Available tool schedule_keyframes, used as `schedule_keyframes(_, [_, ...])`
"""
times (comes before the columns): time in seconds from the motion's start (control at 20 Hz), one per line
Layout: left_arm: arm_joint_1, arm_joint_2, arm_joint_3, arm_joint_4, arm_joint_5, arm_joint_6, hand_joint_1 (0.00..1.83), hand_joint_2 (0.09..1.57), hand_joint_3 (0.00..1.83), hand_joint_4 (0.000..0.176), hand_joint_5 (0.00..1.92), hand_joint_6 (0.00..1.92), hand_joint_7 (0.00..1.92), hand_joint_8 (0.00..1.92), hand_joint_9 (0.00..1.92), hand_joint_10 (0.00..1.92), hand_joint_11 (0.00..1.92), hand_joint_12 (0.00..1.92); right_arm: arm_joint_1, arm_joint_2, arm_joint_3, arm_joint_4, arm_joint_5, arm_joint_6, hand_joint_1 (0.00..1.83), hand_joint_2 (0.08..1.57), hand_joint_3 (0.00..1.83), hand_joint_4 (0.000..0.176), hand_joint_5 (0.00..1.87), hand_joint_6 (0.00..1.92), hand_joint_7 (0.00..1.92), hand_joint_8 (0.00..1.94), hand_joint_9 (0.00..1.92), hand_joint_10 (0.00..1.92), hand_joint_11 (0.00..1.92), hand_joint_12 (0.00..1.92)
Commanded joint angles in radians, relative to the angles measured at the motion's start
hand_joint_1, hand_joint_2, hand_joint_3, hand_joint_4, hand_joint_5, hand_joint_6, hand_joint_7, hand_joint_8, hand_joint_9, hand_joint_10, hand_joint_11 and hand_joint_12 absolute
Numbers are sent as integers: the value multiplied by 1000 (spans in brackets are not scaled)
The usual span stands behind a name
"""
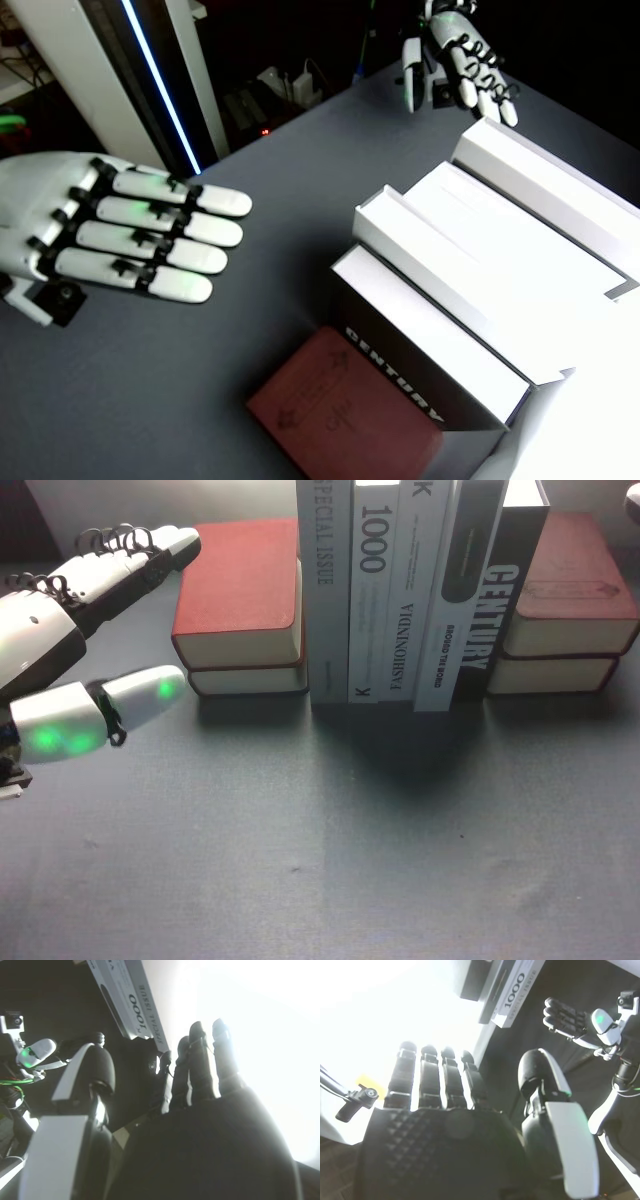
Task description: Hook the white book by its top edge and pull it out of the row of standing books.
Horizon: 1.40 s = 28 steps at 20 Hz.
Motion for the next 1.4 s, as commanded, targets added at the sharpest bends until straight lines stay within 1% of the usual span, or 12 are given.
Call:
schedule_keyframes(0.0, [-6,13,-6,-21,-128,0,167,1403,31,30,0,0,0,0,0,0,0,0,6,7,-1,7,135,6,590,1416,37,0,51,39,0,0,0,0,0,276])
schedule_keyframes(0.05, [-6,16,-9,-23,-130,2,159,1411,18,25,0,0,0,0,0,0,0,0,6,7,-2,7,135,6,543,1438,12,0,48,29,0,0,0,0,0,10])
schedule_keyframes(0.25, [-4,12,-8,-25,-120,3,189,1415,3,24,0,0,0,0,0,0,0,0,30,7,6,1,134,6,536,1444,7,0,58,30,0,0,0,0,0,0])
schedule_keyframes(0.3, [-5,10,-7,-24,-118,3,197,1410,0,33,0,0,0,0,0,0,0,0,50,6,11,-3,133,6,369,1465,16,0,36,19,0,0,0,0,0,0])
schedule_keyframes(0.4, [-6,7,-4,-24,-115,3,198,1402,0,31,0,0,0,0,0,0,0,0,83,1,22,-9,117,6,313,1482,14,0,14,9,0,0,0,0,0,0])
schedule_keyframes(0.45, [-5,3,-2,-24,-108,3,163,1406,0,14,0,0,0,0,0,0,0,0,127,-13,41,-21,82,5,326,1483,10,0,2,1,0,0,0,0,0,0])
schedule_keyframes(0.55, [-4,3,0,-24,-107,3,158,1408,0,15,0,0,0,0,0,0,0,0,174,-32,61,-35,43,3,340,1475,4,0,16,6,0,0,0,0,0,0])
schedule_keyframes(0.65, [-2,2,0,-24,-106,3,166,1414,1,0,0,0,0,0,0,0,0,0,243,-63,95,-45,-25,0,344,1471,1,0,55,23,0,0,0,0,0,0])
schedule_keyframes(0.9, [-3,-7,10,-22,-101,3,209,1401,0,0,0,0,0,0,0,0,0,0,372,-133,162,-85,-158,-1,259,1477,0,0,143,64,0,0,0,0,0,0])
schedule_keyframes(1.05, [-4,-10,13,-22,-98,3,211,1391,0,27,0,0,0,0,0,0,0,0,410,-163,185,-86,-196,-8,221,1454,0,0,120,51,0,0,0,0,0,0])
schedule_keyframes(1.2, [-5,-14,17,-22,-94,3,118,1403,3,33,0,0,0,0,0,0,0,0,431,-189,207,-86,-227,-10,200,1428,0,8,108,41,0,0,0,0,0,0])
schedule_keyframes(1.35, [-5,-17,19,-22,-93,3,140,1412,5,2,0,0,0,0,0,0,0,0,439,-195,210,-91,-233,-10,174,1421,0,16,107,37,0,0,0,0,0,0])
